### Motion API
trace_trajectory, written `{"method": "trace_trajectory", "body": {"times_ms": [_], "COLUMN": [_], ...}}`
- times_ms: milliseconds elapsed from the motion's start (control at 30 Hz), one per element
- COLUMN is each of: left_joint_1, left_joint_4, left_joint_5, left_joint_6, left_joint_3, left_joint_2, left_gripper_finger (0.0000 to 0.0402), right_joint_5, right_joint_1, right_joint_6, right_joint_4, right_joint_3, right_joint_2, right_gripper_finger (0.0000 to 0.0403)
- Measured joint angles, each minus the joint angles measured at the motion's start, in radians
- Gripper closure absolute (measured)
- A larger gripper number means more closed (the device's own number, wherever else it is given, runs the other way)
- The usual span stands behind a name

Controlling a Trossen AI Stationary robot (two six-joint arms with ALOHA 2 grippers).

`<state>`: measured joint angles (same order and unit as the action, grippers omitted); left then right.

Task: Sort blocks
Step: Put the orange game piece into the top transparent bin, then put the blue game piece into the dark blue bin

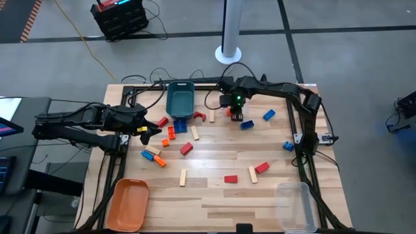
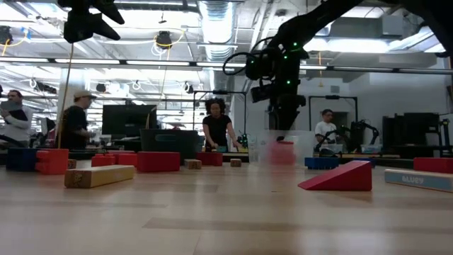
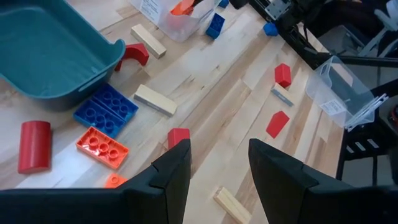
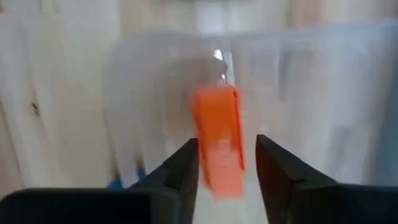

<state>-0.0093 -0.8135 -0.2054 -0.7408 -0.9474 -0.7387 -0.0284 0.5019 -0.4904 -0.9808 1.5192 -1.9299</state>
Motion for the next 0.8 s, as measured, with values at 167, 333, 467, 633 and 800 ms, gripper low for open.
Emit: {"method": "trace_trajectory", "body": {"times_ms": [167, 333, 467, 633, 800], "left_joint_1": [0.000, 0.000, 0.000, 0.000, 0.000], "left_joint_4": [0.000, 0.000, 0.000, 0.000, 0.000], "left_joint_5": [0.006, 0.028, 0.041, 0.041, 0.041], "left_joint_6": [-0.004, -0.019, -0.022, -0.023, -0.027], "left_joint_3": [0.000, 0.000, 0.000, 0.000, 0.000], "left_joint_2": [0.000, 0.000, 0.000, 0.000, 0.000], "left_gripper_finger": [0.0244, 0.0244, 0.0244, 0.0244, 0.0244], "right_joint_5": [0.001, 0.005, 0.004, 0.003, -0.052], "right_joint_1": [0.018, 0.083, 0.129, 0.164, 0.172], "right_joint_6": [0.023, 0.038, -0.005, -0.043, -0.105], "right_joint_4": [-0.109, -0.209, -0.229, -0.203, -0.122], "right_joint_3": [0.000, -0.034, -0.136, -0.325, -0.470], "right_joint_2": [0.085, 0.215, 0.324, 0.408, 0.419], "right_gripper_finger": [0.0202, 0.0189, 0.0188, 0.0188, 0.0188]}}
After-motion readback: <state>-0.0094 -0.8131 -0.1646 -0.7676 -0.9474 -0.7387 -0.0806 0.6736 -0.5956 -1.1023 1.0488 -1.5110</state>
